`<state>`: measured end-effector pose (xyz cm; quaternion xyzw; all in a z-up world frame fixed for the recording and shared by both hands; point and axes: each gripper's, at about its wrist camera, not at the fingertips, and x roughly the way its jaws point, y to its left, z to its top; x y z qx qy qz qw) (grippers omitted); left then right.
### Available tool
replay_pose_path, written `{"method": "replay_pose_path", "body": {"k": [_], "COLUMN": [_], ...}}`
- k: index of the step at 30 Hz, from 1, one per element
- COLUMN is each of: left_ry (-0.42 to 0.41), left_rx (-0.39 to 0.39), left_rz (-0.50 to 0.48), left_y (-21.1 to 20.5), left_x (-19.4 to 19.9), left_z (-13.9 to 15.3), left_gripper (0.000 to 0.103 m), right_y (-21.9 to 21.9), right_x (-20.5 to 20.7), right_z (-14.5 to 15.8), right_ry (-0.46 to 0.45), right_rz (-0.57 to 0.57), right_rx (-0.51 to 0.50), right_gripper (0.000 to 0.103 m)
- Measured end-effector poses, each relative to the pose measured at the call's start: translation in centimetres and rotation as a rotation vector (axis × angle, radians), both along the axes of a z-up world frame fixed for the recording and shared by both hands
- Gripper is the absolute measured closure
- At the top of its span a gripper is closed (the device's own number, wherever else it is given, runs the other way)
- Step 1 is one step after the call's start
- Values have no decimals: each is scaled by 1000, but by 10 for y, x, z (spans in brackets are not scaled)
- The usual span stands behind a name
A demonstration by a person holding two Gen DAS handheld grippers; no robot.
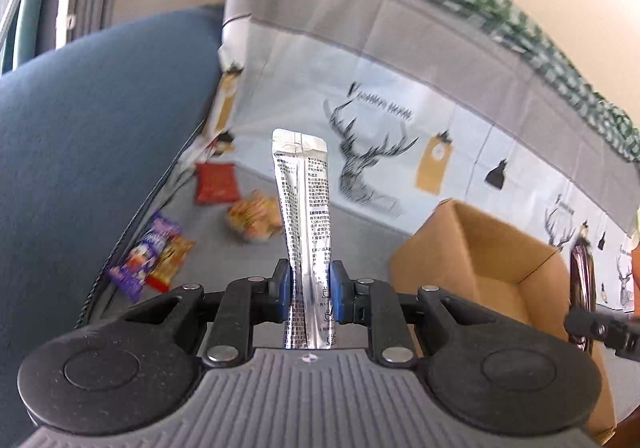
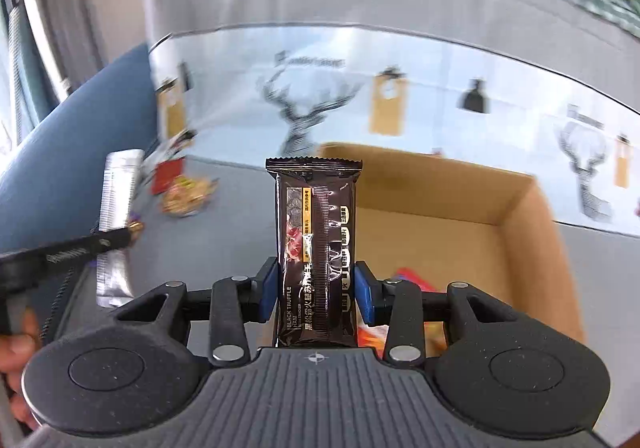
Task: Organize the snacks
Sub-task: 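Carry both snacks over the box and open both tools to drop them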
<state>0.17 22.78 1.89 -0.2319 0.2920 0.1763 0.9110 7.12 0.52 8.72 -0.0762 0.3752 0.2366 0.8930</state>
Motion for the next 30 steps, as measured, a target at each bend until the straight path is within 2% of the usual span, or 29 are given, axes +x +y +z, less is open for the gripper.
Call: {"method": "replay_pose_path", "body": {"k": [8,11,14,17,27,30], "left_ry": [-73,-91,-107,-111,-167,-157], "left_rx": [49,73,98,112,78,72], "left_rz": [-47,-72,-87,-93,-70,-109], "left_y": [-35,-47,-59,-67,-93,-106], "left_x": [12,17,21,25,15,20], "left_z": [19,24,27,25,28,24], "left_gripper": [81,81,81,81,81,81], "right_y": [-84,-105,-113,-115,-116,-117], "right_x": [-3,-5,-4,1,6,6], "right_z": [-31,-41,-41,-48,-50,-52], "right_ry": [-104,-101,-143,-141,-146,-141], "right_rz": [-148,-181,-172,-174,-189,-192], "right_rx": [49,111,142,138,155,155], "right_gripper": [62,62,62,62,62,62]}}
